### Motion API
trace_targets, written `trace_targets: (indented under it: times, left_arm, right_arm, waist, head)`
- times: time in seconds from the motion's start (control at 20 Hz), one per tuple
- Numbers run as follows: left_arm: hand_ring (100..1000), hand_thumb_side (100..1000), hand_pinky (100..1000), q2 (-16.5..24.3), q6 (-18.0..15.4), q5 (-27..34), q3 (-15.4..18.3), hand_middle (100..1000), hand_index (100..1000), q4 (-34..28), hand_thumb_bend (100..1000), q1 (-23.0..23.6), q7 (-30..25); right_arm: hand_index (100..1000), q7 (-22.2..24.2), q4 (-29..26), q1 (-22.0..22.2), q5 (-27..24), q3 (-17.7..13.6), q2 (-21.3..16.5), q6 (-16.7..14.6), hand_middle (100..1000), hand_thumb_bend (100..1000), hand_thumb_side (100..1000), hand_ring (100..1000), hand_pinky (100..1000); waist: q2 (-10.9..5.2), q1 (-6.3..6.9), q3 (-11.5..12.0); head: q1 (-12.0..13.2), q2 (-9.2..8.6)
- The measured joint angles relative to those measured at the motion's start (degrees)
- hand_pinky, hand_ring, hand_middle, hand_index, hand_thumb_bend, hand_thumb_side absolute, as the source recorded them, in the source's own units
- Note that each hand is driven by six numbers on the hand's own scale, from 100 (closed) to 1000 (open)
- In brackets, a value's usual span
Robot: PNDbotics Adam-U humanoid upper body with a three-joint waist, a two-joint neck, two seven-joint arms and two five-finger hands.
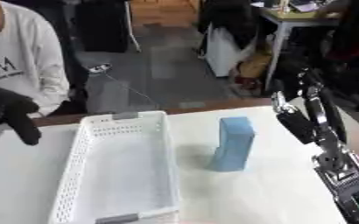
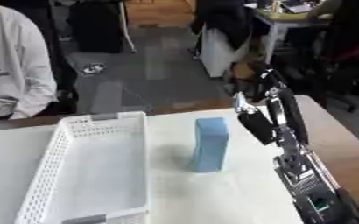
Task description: Pick up objects on the table and place them in the box.
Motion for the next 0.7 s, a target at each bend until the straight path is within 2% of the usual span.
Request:
trace_targets:
  times: [0.25, 0.3, 0.4, 0.65, 0.7]
  left_arm:
    - [478, 948, 525, 0.0, 0.0, 0.01, -0.02, 709, 869, 0.0, 777, 0.01, -0.03]
    - [478, 948, 526, 0.0, 0.0, 0.01, -0.03, 709, 869, 0.0, 776, 0.01, -0.05]
    - [478, 948, 526, 0.0, 0.0, 0.01, -0.03, 709, 869, 0.0, 777, 0.01, -0.07]
    - [479, 948, 525, 0.0, -0.02, 0.02, -0.12, 709, 869, 0.0, 777, 0.01, -0.13]
    - [479, 948, 526, 0.0, 0.01, 0.02, -0.15, 709, 869, 0.0, 777, 0.01, -0.17]
  right_arm:
    - [922, 1.26, 1.88, -1.42, 0.43, 0.56, 0.01, -0.09, 946, 164, 721, 784, 558]
    - [921, 1.75, 2.13, -1.58, 0.5, 0.77, 0.01, -0.2, 948, 196, 691, 786, 562]
    - [919, 2.88, 2.68, -1.97, 0.58, 1.18, 0.01, -0.42, 947, 169, 724, 787, 565]
    - [929, 5.96, 3.7, -2.29, 0.98, 2.21, -0.02, -1.35, 956, 251, 723, 805, 622]
    - [927, 6.66, 3.84, -2.29, 1.01, 2.44, -0.05, -1.73, 956, 242, 725, 805, 618]
  waist:
    - [-0.05, -0.01, 0.01]
    - [-0.06, -0.01, 0.02]
    - [-0.07, -0.02, 0.02]
    - [-0.08, -0.03, 0.07]
    - [-0.08, -0.03, 0.07]
  head:
    - [-0.5, 0.35]
    - [-0.63, 0.36]
    - [-1.0, 0.36]
    - [-1.45, 0.36]
    - [-1.52, 0.36]
